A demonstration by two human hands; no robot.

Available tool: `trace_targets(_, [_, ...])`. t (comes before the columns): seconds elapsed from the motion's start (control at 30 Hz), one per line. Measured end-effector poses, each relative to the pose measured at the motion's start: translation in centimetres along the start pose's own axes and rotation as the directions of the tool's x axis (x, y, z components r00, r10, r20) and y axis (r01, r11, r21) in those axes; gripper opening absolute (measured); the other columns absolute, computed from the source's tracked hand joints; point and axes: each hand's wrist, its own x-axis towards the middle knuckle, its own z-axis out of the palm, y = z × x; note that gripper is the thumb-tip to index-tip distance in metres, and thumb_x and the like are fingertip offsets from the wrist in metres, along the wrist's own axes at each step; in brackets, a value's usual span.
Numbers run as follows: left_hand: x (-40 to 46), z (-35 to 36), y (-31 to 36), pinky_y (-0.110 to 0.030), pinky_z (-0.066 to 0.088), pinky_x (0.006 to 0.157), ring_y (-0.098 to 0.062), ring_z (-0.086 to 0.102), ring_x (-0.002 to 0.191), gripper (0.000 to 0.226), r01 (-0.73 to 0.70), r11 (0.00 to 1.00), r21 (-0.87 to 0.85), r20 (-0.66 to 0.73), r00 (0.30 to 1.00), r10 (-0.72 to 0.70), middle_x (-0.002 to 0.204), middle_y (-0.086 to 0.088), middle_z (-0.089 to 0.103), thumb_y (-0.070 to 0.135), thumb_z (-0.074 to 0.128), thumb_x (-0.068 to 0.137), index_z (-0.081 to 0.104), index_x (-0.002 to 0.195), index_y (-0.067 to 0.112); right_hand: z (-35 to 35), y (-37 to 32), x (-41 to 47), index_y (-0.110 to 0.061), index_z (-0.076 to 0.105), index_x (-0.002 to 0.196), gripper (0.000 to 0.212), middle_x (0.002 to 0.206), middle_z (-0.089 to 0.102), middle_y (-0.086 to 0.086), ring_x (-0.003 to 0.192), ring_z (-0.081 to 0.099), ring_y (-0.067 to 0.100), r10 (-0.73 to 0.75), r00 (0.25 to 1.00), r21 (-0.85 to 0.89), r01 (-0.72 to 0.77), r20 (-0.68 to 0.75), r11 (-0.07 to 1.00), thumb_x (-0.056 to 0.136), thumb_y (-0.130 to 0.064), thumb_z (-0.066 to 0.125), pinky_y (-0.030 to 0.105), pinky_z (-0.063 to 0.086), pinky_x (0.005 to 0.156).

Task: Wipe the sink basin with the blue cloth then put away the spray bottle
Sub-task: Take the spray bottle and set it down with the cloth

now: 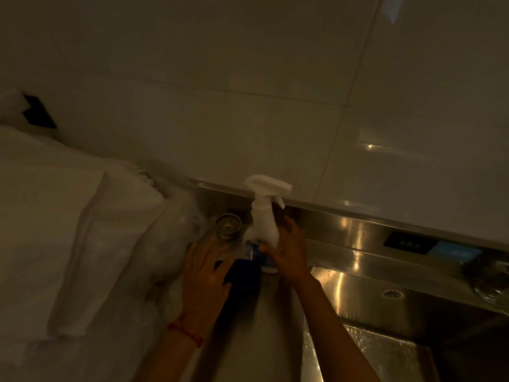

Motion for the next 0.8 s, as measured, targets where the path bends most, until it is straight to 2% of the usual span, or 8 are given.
trace_targets(0.07, [0.1,0.1,0.0,-0.064,0.047,0.079,-0.041,0.065,0.092,0.057,-0.006,1.000,-0.007,-0.005,1.000,0.006,0.091,-0.020,0.071,0.000,0.091,0.021,0.074,0.076,0.003,-0.3,0.2,0.4,-0.013,0.044,0.138,0.063,0.156,0.020,0.011,0.145,0.013,0.029,-0.013,1.000,-0.091,0.013,0.003,0.996,0.084,-0.033,0.069,0.048,0.004,0.119])
trace_targets(0.13, [0.2,0.2,0.1,-0.064,0.046,0.079,-0.043,0.065,0.092,0.057,-0.017,1.000,-0.007,-0.001,1.000,0.017,0.091,-0.021,0.071,0.000,0.091,0.021,0.074,0.075,0.003,-0.4,0.4,0.5,-0.014,0.040,0.141,0.064,0.156,0.020,0.011,0.145,0.012,0.027,-0.029,1.000,-0.159,0.027,-0.008,0.987,0.085,-0.032,0.067,0.045,-0.001,0.118])
trace_targets(0.33, [0.1,0.2,0.5,-0.063,0.047,0.079,-0.043,0.065,0.092,0.058,-0.027,1.000,-0.007,0.009,1.000,0.027,0.091,-0.021,0.071,0.002,0.092,0.020,0.074,0.075,0.003,0.0,1.0,-0.7,-0.014,0.042,0.139,0.066,0.148,0.034,0.013,0.139,0.026,0.031,-0.014,0.993,-0.095,0.004,-0.114,0.996,0.082,-0.031,0.070,0.053,0.017,0.116])
trace_targets(0.53, [-0.1,0.1,0.7,-0.066,0.045,0.080,-0.045,0.064,0.094,0.059,-0.019,1.000,0.002,0.024,1.000,0.019,0.092,-0.022,0.071,0.004,0.093,0.020,0.074,0.076,0.003,1.4,1.6,-1.8,-0.008,0.042,0.136,0.070,0.151,0.028,0.013,0.139,0.023,0.030,0.082,0.988,-0.126,-0.099,-0.129,0.987,0.078,-0.029,0.074,0.036,0.023,0.111])
trace_targets(0.6, [-0.1,0.1,0.8,-0.065,0.044,0.081,-0.044,0.064,0.095,0.058,-0.016,1.000,0.002,0.022,1.000,0.016,0.093,-0.021,0.071,0.004,0.092,0.020,0.074,0.076,0.004,1.7,1.6,-1.7,-0.010,0.040,0.137,0.068,0.153,0.023,0.012,0.142,0.018,0.028,0.103,0.984,-0.156,-0.125,-0.142,0.980,0.080,-0.029,0.072,0.035,0.017,0.114])
trace_targets(0.67, [-0.2,0.1,0.7,-0.066,0.042,0.083,-0.043,0.064,0.096,0.057,-0.025,1.000,-0.001,0.019,0.999,0.025,0.093,-0.020,0.071,0.003,0.092,0.022,0.074,0.076,0.004,1.9,1.7,-1.6,-0.012,0.040,0.137,0.066,0.156,0.017,0.009,0.146,0.009,0.026,0.092,0.982,-0.206,-0.126,-0.164,0.970,0.081,-0.030,0.071,0.034,0.003,0.117])
trace_targets(0.73, [-0.3,0.2,0.6,-0.066,0.042,0.083,-0.043,0.064,0.095,0.058,-0.039,0.999,0.006,0.029,0.999,0.039,0.093,-0.020,0.071,0.006,0.093,0.021,0.074,0.077,0.004,1.9,1.8,-1.3,-0.014,0.043,0.136,0.063,0.157,0.016,0.009,0.147,0.005,0.025,0.052,0.981,-0.255,-0.100,-0.188,0.962,0.081,-0.031,0.070,0.033,-0.013,0.113])
trace_targets(0.8, [-0.3,0.2,0.6,-0.066,0.043,0.083,-0.042,0.064,0.095,0.059,-0.036,0.999,0.009,0.034,0.999,0.036,0.093,-0.020,0.071,0.008,0.094,0.022,0.074,0.077,0.005,1.9,1.8,-1.1,-0.015,0.044,0.136,0.063,0.156,0.018,0.011,0.147,0.004,0.024,0.024,0.981,-0.294,-0.081,-0.192,0.952,0.081,-0.031,0.070,0.034,-0.019,0.111])
